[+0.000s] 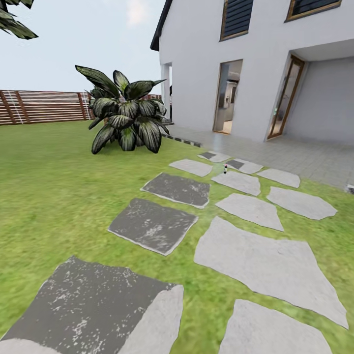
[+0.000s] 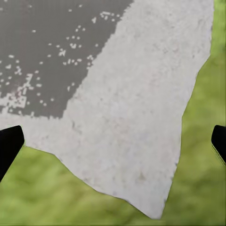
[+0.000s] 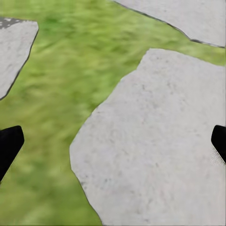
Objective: Pick up the pesticide atomizer in the garden and spray insectifuge to fully cover both potted plants in the garden.
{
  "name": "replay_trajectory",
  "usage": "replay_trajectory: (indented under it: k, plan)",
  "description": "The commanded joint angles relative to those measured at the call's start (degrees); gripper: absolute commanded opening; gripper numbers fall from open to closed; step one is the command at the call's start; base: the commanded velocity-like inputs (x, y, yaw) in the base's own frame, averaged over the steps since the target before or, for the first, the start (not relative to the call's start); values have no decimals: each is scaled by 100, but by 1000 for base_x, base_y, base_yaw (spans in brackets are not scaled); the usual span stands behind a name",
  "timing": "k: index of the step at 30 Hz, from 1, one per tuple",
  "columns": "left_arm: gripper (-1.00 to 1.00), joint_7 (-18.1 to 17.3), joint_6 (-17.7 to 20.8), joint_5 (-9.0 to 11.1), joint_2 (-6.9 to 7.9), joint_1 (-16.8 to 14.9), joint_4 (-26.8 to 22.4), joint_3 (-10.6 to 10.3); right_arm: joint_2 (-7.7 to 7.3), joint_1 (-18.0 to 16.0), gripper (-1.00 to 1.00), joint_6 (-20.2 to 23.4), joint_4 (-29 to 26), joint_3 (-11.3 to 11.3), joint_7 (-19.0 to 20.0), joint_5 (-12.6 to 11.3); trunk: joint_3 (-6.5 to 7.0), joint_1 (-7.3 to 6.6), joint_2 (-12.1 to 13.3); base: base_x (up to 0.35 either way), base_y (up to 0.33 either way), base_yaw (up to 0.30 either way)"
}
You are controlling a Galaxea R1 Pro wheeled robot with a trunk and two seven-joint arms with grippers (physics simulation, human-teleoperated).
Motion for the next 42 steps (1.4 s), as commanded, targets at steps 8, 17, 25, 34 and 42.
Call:
replay_trajectory:
  k: [8,17,25,34,42]
  plan:
    - [100,-2,-19,-38,0,-4,4,6,-4,-3,100,-17,4,2,-1,3,-5,3,-2,339,0,0]
    - [100,-2,-19,-38,0,1,3,4,0,-3,100,-17,4,2,-7,-6,-5,3,-2,339,0,0]
    - [100,-2,-19,-38,0,-1,4,0,2,-3,100,-17,4,2,-7,-6,-5,3,-2,339,0,0]
    - [100,-2,-19,-38,0,-1,4,-1,2,-3,100,-17,4,2,-7,-6,-5,3,-2,339,0,0]
    - [100,-2,-19,-38,0,-2,4,-2,9,-3,100,-17,4,2,-7,-6,-5,3,-2,339,0,0]
